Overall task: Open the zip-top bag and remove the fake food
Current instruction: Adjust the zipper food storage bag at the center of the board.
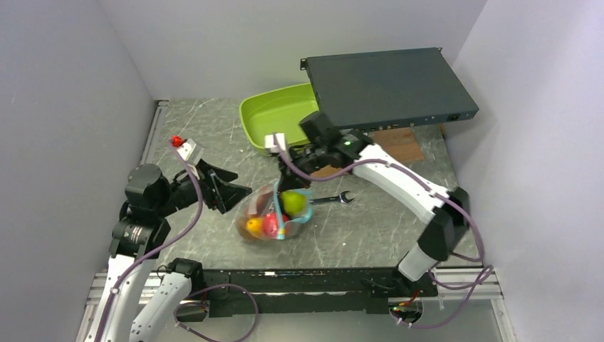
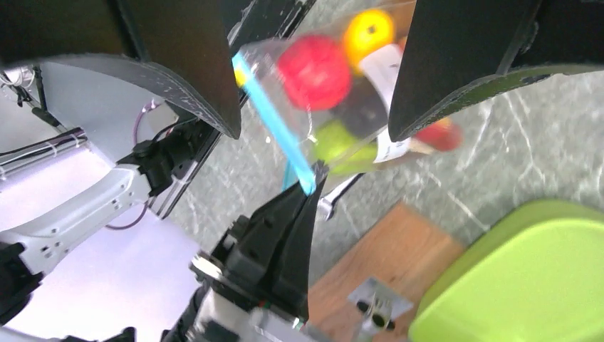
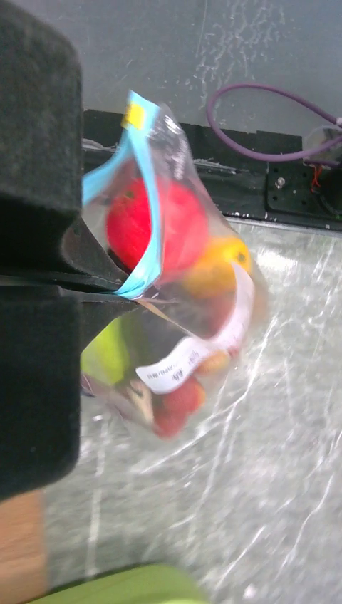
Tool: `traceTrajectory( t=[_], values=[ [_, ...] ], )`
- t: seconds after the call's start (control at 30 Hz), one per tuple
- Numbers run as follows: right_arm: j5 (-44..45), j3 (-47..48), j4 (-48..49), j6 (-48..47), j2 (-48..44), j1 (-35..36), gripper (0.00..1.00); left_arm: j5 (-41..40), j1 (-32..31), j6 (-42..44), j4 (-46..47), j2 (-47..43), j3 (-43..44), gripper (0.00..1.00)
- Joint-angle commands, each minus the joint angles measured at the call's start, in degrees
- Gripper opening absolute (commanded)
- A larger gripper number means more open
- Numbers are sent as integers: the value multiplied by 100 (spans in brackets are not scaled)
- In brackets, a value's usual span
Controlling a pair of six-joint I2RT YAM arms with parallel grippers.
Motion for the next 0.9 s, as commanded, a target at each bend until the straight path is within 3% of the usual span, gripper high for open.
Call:
traceTrajectory(
  t=[0.0, 0.17, 0.67, 0.77, 0.87],
  values=[
    [-238, -290, -137, 440, -1065, -526, 0, 330, -12, -455, 588, -108, 135, 81],
    [468, -636, -214, 1244, -1804, -1118, 0, 711, -12, -954, 1311, -61, -246, 82],
    [2794, -1705, -226, 2882, -3445, -3066, 0, 923, -75, -1121, 1908, 139, -869, 80],
    [2843, -1780, -162, 3265, -3532, -3372, 0, 885, -228, -1257, 2196, 271, -988, 78],
    [2296, -2016, 17, 3501, -3553, -3528, 0, 576, -681, -1311, 2452, 381, -1099, 78]
  ],
)
